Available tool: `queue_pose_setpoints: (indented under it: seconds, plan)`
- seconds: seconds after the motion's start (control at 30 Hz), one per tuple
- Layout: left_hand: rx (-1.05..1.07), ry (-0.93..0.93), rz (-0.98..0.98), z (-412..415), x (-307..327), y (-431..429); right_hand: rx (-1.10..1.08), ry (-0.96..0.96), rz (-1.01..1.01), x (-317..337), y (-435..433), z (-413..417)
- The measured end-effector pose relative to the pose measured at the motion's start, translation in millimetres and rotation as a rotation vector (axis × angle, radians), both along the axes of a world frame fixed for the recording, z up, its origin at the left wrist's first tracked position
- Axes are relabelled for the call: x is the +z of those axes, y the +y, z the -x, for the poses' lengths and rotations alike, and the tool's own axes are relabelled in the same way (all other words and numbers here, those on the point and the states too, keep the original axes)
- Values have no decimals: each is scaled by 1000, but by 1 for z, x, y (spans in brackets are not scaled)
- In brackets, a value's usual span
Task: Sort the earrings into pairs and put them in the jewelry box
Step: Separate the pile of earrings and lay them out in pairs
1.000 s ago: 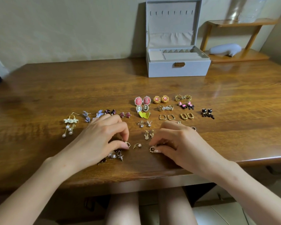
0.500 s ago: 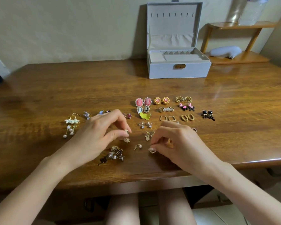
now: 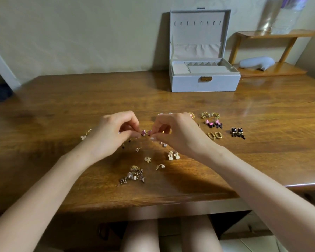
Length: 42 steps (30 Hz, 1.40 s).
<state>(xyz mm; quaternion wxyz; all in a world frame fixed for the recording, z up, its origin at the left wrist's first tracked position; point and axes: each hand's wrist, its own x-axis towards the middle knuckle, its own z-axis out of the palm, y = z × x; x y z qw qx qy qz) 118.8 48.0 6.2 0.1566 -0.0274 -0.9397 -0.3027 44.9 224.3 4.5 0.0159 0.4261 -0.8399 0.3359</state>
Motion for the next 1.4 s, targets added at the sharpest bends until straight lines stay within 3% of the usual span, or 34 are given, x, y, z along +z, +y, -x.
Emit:
queue_pose_setpoints:
  seconds: [0.13,0.33,0.73,1.0,1.4]
  plan:
    - [-10,-75,81,0,-10,5,-8,13,-23,-4,-5,5]
    - [-45,-213,22,-15,-9,11,-32,-3,-26,-3,0,8]
    - [-23,-201,30,-5,-5,13,117,-134,-162,1,-6,8]
    - [10,-130,90,7,-19,8,7,99,-231,-9,-19,11]
    - [78,16,258,10,-20,-1,0,192,-169,-7,-12,16]
